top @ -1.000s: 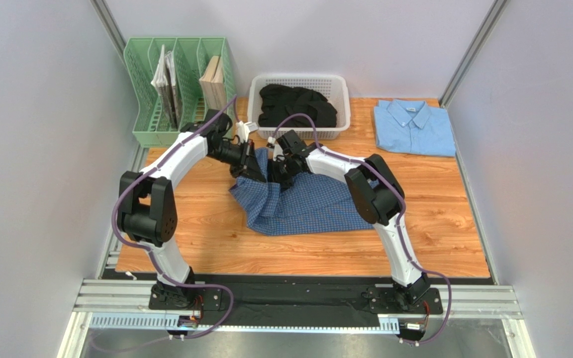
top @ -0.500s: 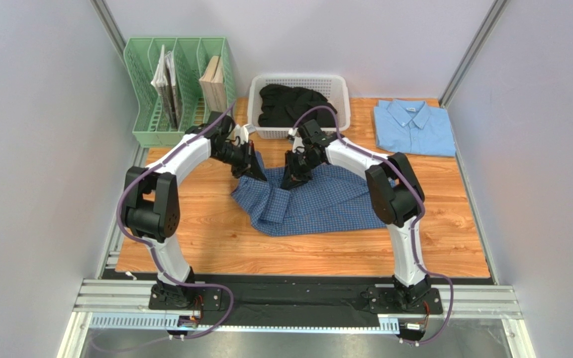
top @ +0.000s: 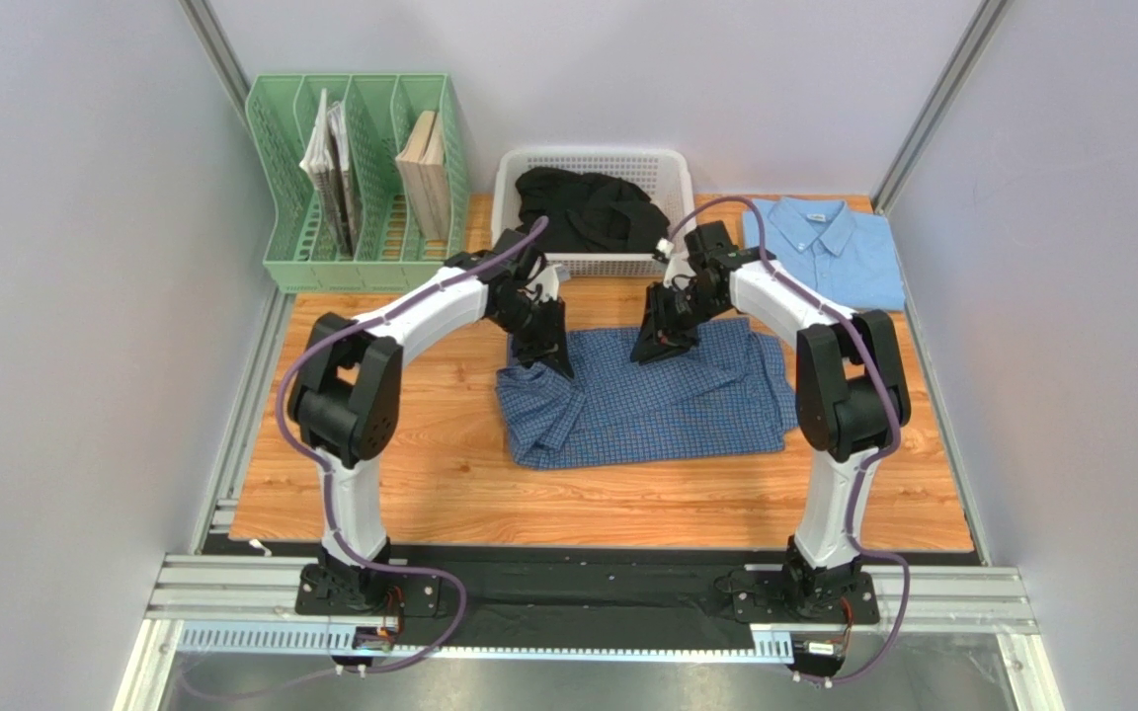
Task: Fold and stack the long sleeve shirts
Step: Fold the shirt
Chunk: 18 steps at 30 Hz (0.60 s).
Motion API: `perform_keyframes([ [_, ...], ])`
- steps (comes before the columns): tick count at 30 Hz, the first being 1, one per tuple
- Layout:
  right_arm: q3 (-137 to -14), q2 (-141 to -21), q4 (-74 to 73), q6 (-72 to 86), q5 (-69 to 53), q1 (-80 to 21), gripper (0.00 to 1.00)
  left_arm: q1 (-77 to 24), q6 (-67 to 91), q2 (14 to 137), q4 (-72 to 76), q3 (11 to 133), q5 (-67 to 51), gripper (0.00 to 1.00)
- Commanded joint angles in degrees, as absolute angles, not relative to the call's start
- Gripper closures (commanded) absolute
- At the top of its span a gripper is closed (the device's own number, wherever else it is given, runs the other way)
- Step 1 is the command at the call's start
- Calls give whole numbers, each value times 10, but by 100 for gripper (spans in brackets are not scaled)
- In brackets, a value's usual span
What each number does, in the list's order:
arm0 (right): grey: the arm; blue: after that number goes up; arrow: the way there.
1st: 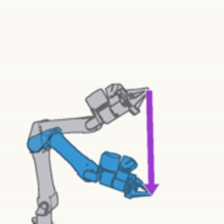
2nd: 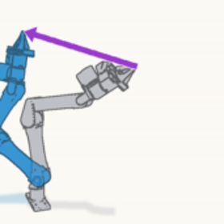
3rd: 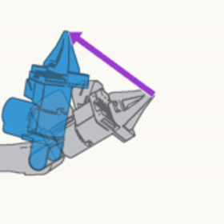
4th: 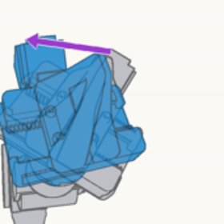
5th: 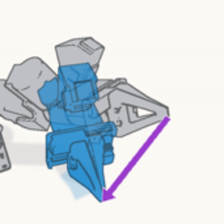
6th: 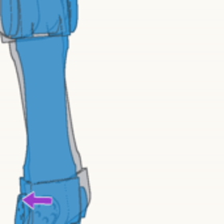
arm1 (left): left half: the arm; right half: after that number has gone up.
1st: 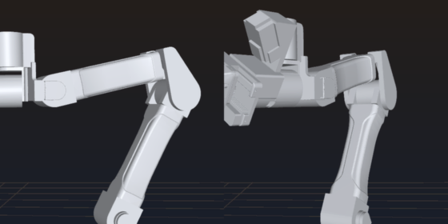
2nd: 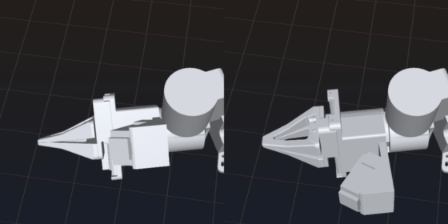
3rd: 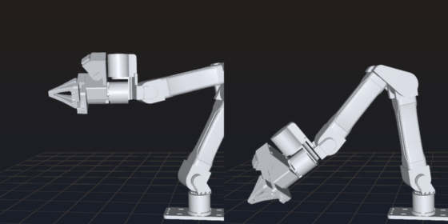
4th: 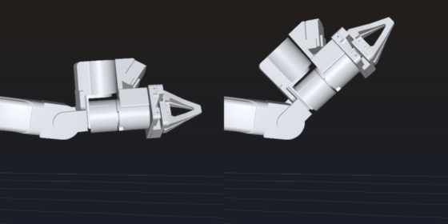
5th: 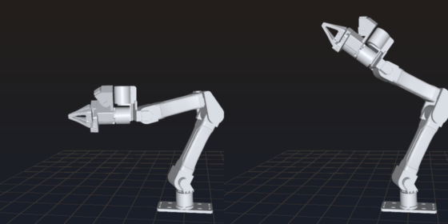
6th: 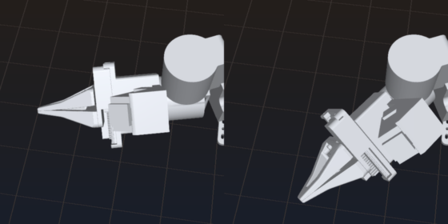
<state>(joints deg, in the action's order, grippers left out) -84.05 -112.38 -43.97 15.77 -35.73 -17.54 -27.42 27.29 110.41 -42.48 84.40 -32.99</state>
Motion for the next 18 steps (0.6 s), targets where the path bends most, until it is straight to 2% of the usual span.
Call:
perform_keyframes([
  [1,-831,-1095,-473,114,-384,-156,76,-303,312,1152,-448,900,-247,76],
  [3,-830,-1096,-479,104,-383,-148,76,-315,307,1164,-462,925,-229,72],
  [5,-827,-1097,-482,100,-380,-143,75,-320,305,1169,-475,937,-227,62],
  [8,-826,-1105,-482,97,-380,-142,75,-331,297,1154,-482,947,-221,57],
  [9,-826,-1107,-481,96,-381,-142,74,-337,294,1151,-485,954,-219,40],
  [14,-829,-1114,-475,91,-374,-140,72,-359,263,1132,-518,979,-208,37],
  [18,-829,-1114,-470,87,-364,-134,71,-404,228,1142,-567,1032,-151,36],
])
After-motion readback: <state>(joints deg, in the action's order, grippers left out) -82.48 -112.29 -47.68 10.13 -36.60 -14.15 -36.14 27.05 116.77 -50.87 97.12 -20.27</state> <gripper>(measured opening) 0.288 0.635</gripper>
